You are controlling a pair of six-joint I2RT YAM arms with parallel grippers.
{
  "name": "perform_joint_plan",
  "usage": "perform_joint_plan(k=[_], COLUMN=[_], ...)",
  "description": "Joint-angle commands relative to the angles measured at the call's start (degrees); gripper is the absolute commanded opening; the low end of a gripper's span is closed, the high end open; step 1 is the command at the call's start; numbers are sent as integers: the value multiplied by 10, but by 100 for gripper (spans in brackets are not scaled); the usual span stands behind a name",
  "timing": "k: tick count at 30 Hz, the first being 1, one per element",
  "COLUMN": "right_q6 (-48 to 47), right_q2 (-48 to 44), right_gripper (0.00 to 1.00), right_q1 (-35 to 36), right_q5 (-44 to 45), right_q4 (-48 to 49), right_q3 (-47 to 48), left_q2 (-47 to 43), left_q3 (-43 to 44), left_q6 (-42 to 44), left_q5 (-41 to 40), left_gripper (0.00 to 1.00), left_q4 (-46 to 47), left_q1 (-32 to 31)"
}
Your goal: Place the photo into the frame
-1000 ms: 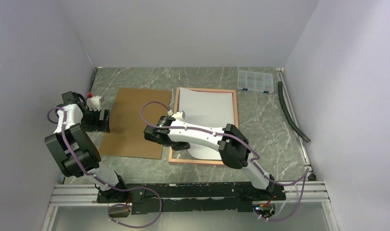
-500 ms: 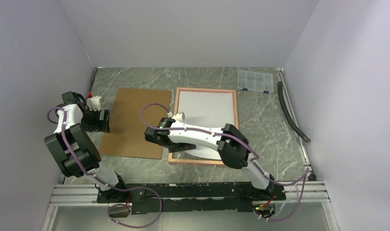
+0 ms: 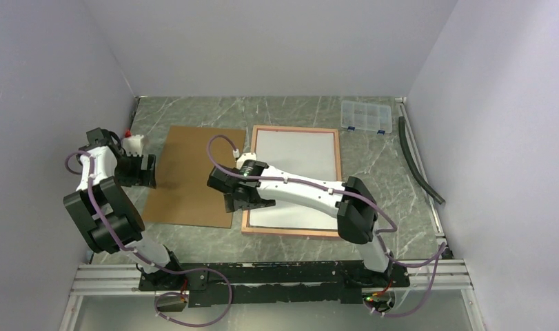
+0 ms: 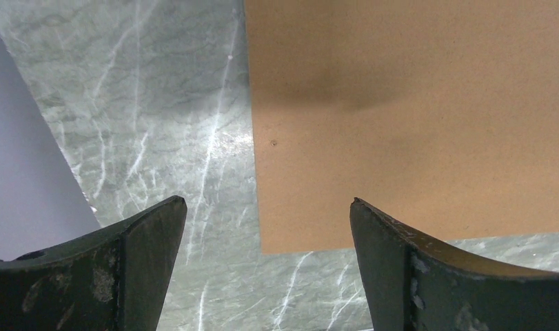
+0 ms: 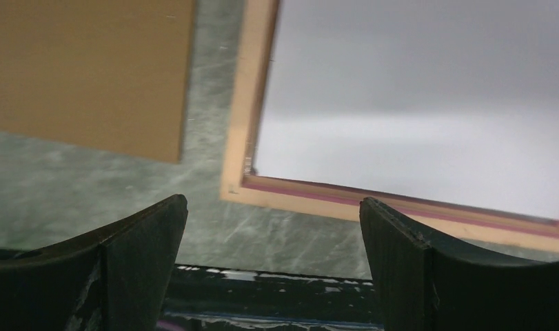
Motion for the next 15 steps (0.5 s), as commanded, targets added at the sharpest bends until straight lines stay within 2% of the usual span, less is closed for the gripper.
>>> perform_joint_plan(k=[1, 5, 9, 15], right_q6=[-64, -91, -90, -34], right_q2=[-26, 49, 128, 161], right_gripper=[100, 100, 100, 100], right_q1=[-3, -8, -28, -64], right_q5=[-60, -101, -140, -165], right_q4=[120, 146, 156, 227], right_q3=[3, 89, 167, 127], left_q2=[15, 35, 61, 102], left_q3=[45, 68, 68, 50], left_q6=[12, 20, 37, 27], left_q5=[6, -2, -40, -66], left_gripper=[94, 94, 87, 77], left_q4=[-15, -12, 30, 82], left_q1=[8, 27, 42, 44])
